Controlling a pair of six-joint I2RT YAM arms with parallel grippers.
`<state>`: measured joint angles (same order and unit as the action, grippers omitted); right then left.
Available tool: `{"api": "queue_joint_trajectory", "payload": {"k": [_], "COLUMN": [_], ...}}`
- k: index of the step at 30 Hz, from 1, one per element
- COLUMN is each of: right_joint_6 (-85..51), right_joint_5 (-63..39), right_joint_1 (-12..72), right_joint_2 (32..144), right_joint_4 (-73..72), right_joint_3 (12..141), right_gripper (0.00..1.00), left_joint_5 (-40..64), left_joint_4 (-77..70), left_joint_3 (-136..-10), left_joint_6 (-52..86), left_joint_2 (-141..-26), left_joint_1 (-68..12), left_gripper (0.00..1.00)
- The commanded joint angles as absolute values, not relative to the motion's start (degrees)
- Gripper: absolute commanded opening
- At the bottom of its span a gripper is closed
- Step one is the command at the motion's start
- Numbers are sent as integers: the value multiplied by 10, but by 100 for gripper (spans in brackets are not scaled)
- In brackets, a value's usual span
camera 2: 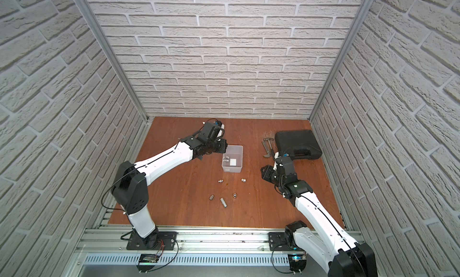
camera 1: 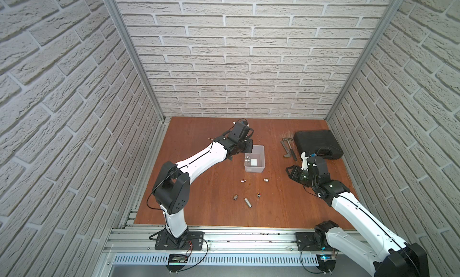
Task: Put the socket on the desktop into the storage box
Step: Place the socket head in the storage box.
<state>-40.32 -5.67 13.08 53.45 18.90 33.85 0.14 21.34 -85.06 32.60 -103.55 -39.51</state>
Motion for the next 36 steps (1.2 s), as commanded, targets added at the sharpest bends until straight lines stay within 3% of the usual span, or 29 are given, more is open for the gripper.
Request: {"api": "queue_joint_trajectory", "payload": {"k": [1, 36], "right_joint_6": [-397, -384], "right_joint_5": [-57, -54], "right_joint_1": [127, 127], "right_joint_2": [524, 494], "right_joint_4": [190, 196], "right_joint_3": [348, 336], "right_gripper": [38, 38], "left_joint_5": [35, 4], "left_joint_4": [190, 185], "left_joint_3": [-867, -862], "left_joint_6": [330, 343], "left_joint_2": [-1065, -1136], "left_joint_1": [-395, -416], "left_gripper": [0, 0]}}
